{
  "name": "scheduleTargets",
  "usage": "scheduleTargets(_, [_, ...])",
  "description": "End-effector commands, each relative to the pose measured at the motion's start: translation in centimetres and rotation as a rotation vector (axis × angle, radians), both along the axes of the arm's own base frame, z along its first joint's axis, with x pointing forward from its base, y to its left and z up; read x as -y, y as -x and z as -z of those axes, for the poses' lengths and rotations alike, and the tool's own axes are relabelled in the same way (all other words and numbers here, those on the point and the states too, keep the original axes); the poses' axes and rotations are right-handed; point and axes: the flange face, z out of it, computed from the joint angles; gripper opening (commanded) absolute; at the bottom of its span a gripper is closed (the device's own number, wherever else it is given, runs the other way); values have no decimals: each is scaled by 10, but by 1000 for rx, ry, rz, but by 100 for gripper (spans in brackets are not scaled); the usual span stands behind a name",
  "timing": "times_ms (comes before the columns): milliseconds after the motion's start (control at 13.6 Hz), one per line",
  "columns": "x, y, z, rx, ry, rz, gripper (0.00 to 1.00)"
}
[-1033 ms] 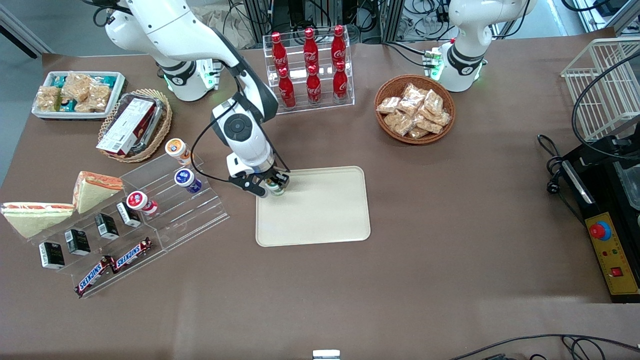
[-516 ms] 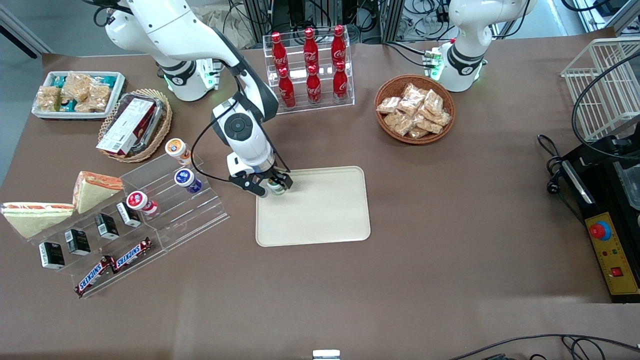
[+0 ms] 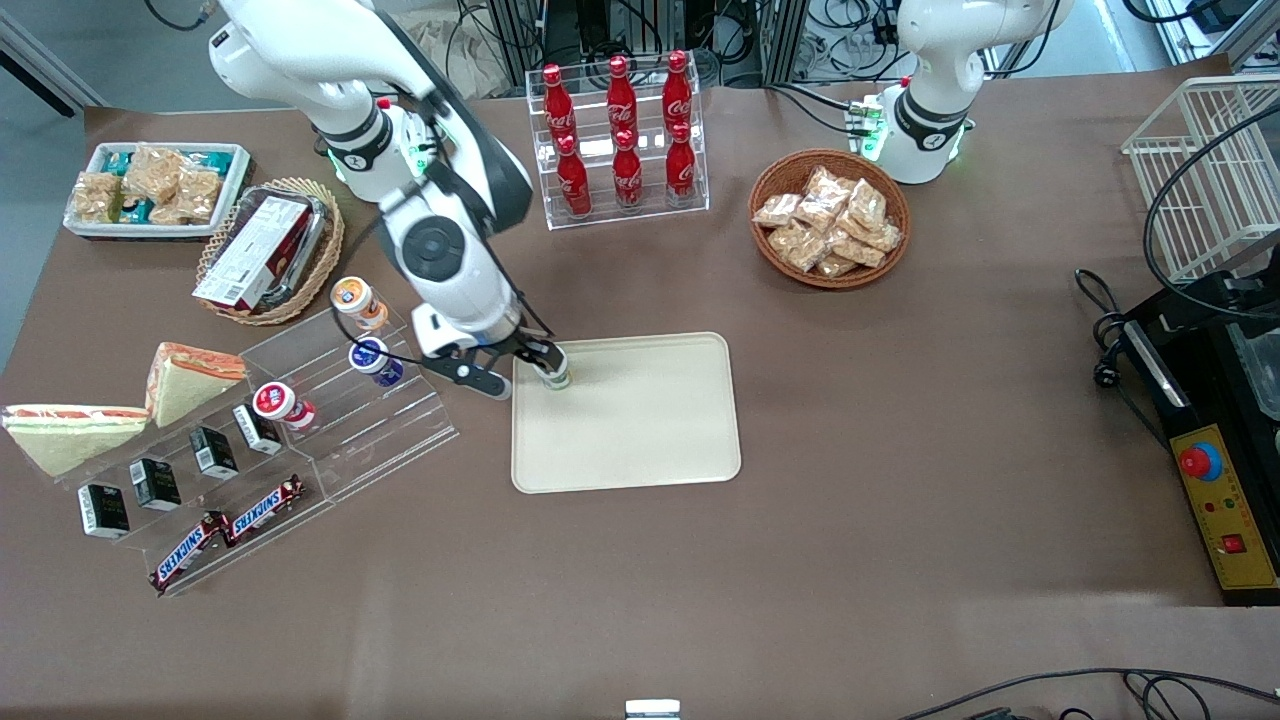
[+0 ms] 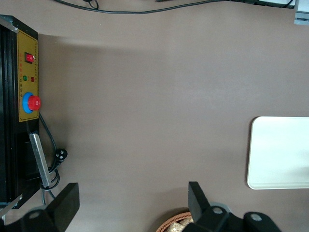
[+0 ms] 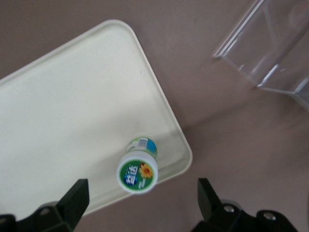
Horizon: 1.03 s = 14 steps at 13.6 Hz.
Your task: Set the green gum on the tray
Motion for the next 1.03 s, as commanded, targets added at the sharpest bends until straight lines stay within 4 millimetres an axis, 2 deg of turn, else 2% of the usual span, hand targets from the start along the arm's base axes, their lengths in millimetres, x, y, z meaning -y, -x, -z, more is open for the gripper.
scheduleTargets(0, [14,-17,-94,-45,-19,-89,100])
scheduleTargets(148, [29,-23,-146,-44,-32,-142,100])
scheduleTargets(295, [65,-22,-183,-6,-52,-201,100])
scheduleTargets(369, [87,-25,-193,12,-61,-232,100])
scheduleTargets(516, [132,-29,-202,39,-54,-298,100])
scheduleTargets(590, [168,-37,-205,54,-25,-324,100])
scheduleTargets(738, [224,-46,-210,70,15,-360,100])
scheduleTargets(885, [279,-54,-214,84,24,-464,100])
scheduleTargets(959, [299,-58,-217,94,30,-497,100])
